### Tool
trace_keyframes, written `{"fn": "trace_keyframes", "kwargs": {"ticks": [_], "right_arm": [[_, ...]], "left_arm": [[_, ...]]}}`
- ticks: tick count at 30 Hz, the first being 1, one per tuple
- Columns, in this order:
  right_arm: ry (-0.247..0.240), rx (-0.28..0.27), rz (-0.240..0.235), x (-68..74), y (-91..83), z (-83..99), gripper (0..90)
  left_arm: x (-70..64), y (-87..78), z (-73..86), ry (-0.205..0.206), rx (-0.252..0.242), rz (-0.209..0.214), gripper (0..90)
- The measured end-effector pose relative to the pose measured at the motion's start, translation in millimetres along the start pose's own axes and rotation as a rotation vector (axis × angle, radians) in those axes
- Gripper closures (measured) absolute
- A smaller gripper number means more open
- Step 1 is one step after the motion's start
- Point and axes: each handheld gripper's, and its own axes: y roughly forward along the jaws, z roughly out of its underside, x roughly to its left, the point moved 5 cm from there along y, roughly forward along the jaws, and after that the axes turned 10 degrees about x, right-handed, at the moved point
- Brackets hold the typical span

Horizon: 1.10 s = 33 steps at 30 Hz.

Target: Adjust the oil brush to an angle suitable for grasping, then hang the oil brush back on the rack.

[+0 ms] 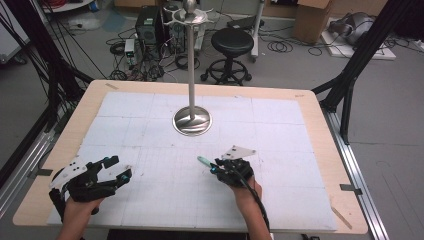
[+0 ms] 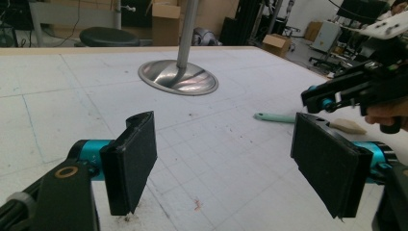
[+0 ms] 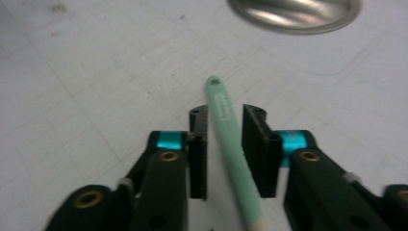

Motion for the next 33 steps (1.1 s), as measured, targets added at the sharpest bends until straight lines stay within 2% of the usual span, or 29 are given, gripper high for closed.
{"fn": "trace_keyframes", "kwargs": {"ticks": [1,3,5,6,7,8,9,12,13,14,15,18,21,28,33], "right_arm": [[0.005,-0.047,0.019,-5.8,-15.4,3.7,55.5],[0.019,-0.097,0.045,-11.8,-30.7,8.3,44.0],[0.032,-0.129,0.049,-15.9,-42.9,11.7,32.6],[0.032,-0.129,0.049,-15.9,-42.9,11.7,32.6],[0.038,-0.14,0.054,-18.2,-49.2,13.6,25.5],[0.055,-0.15,0.077,-21.0,-56.9,16.4,16.2],[0.084,-0.189,0.096,-25.3,-69.3,21.8,14.2],[0.102,-0.198,0.106,-27.9,-78.9,29.7,14.1],[0.113,-0.201,0.112,-29.3,-89.1,41.2,14.2],[0.113,-0.201,0.112,-29.3,-89.1,41.2,14.2],[0.111,-0.214,0.12,-30.4,-97.3,48.9,14.2],[0.107,-0.232,0.127,-30.8,-104.1,54.2,14.2],[0.136,-0.27,0.131,-35.6,-113.5,57.5,14.5],[0.133,-0.265,0.123,-35.3,-112.5,58.0,14.7],[0.13,-0.236,0.111,-36.9,-106.2,56.8,14.7]], "left_arm": [[-1.3,0.1,-0.2,-0.002,-0.005,0.007,24.1],[-1.8,-0.9,-1.3,0.001,-0.017,0.015,23.7],[-2.0,-1.8,-2.3,-0.002,-0.026,0.022,23.2],[-2.0,-1.8,-2.3,-0.002,-0.026,0.022,22.3],[-1.8,-2.1,-2.5,-0.003,-0.025,0.02,22.3],[-1.8,-2.5,-2.7,-0.004,-0.025,0.019,21.6],[-1.8,-3.4,-3.1,-0.003,-0.029,0.021,21.3],[-2.1,-4.3,-3.8,-0.002,-0.033,0.024,21.1],[-2.2,-4.5,-4.2,-0.001,-0.036,0.024,20.9],[-2.0,-4.6,-4.1,0.001,-0.033,0.022,20.9],[-1.8,-4.4,-3.8,0.002,-0.03,0.024,21.0],[-1.7,-4.4,-3.9,-0.001,-0.031,0.023,21.0],[-2.8,-5.1,-4.0,0.001,-0.032,0.021,21.0],[-3.5,-2.4,-2.7,0.005,-0.016,0.019,21.1],[-3.9,-1.9,-2.5,0.006,-0.014,0.023,21.1]]}}
